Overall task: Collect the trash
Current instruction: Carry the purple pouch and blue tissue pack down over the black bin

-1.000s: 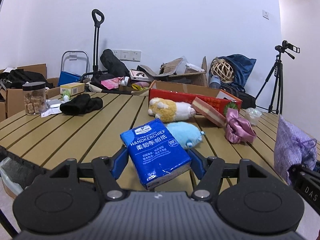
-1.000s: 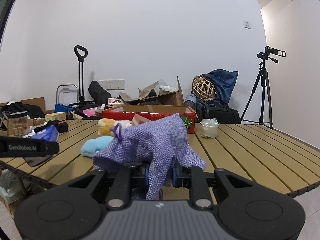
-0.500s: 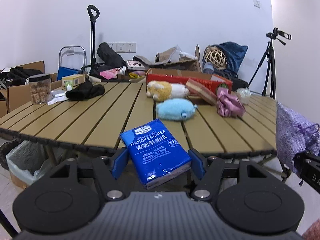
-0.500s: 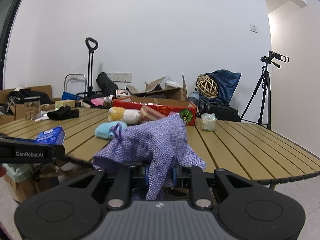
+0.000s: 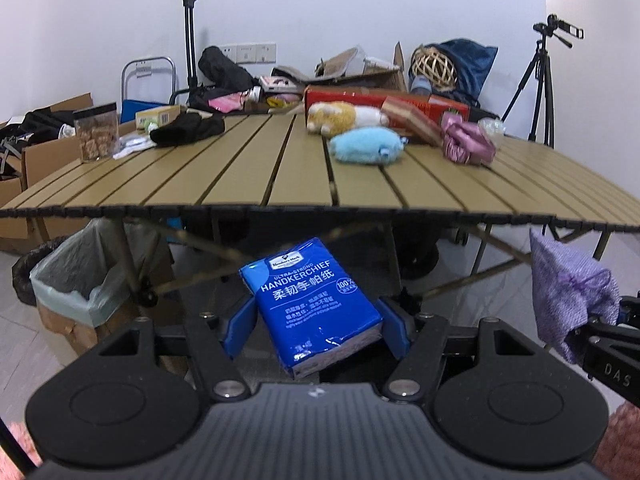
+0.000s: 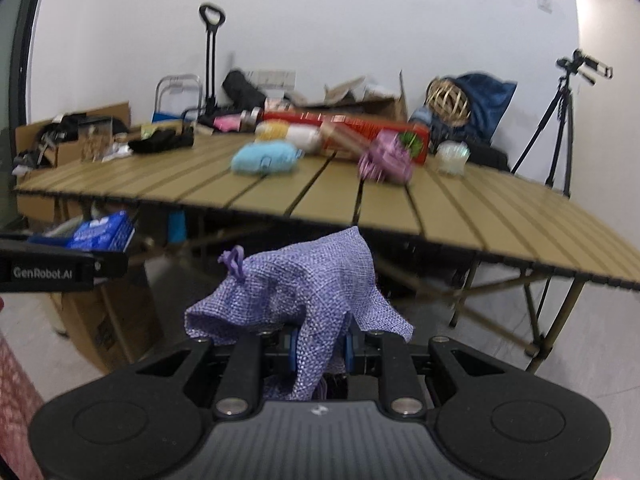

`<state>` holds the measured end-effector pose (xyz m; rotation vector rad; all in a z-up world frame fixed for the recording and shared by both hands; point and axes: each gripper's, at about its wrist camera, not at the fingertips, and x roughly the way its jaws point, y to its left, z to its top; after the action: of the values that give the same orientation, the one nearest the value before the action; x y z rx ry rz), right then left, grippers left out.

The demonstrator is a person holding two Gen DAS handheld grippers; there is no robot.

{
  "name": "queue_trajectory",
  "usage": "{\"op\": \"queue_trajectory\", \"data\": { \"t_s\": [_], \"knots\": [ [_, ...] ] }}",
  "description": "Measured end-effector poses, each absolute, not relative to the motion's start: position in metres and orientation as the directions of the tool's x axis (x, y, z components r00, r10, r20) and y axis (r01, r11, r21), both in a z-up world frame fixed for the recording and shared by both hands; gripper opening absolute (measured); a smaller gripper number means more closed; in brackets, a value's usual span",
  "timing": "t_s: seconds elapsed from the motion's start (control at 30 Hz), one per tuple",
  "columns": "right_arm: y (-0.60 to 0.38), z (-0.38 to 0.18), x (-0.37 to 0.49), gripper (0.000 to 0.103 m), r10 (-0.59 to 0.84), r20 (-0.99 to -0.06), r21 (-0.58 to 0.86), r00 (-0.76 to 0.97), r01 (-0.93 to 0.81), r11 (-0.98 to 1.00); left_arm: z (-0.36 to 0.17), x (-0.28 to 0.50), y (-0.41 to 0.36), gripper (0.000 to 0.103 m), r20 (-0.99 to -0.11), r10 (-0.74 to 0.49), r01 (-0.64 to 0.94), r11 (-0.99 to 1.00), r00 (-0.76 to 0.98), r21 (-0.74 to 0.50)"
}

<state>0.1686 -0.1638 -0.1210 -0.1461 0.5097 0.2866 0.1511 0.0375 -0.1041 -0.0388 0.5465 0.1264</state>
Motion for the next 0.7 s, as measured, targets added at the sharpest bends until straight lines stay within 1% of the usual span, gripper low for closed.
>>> {"op": "queue_trajectory", "data": {
  "t_s": [0.17, 0.37, 0.5, 0.7],
  "knots": [
    [-0.158, -0.143, 0.171, 0.019, 0.233, -0.595, -0.055, 0.769, -0.329, 0.943, -0.114, 0.150, 0.044, 0.067, -0.563, 0.110, -0.136, 0.991, 0.819, -0.004],
    [-0.148, -0.165, 0.182, 0.019, 0.224, -0.692, -0.038, 0.686, -0.344, 0.938, -0.122, 0.154, 0.047, 0.067, -0.590, 0.110, -0.140, 0.990, 0.799, -0.004],
    [-0.142, -0.178, 0.191, 0.019, 0.231, -0.729, -0.016, 0.645, -0.354, 0.935, -0.129, 0.158, 0.051, 0.067, -0.618, 0.109, -0.147, 0.989, 0.779, -0.011],
    [-0.132, -0.192, 0.205, 0.019, 0.245, -0.752, 0.000, 0.613, -0.371, 0.929, -0.136, 0.164, 0.058, 0.067, -0.644, 0.118, -0.171, 0.985, 0.756, -0.020]
  ]
}}
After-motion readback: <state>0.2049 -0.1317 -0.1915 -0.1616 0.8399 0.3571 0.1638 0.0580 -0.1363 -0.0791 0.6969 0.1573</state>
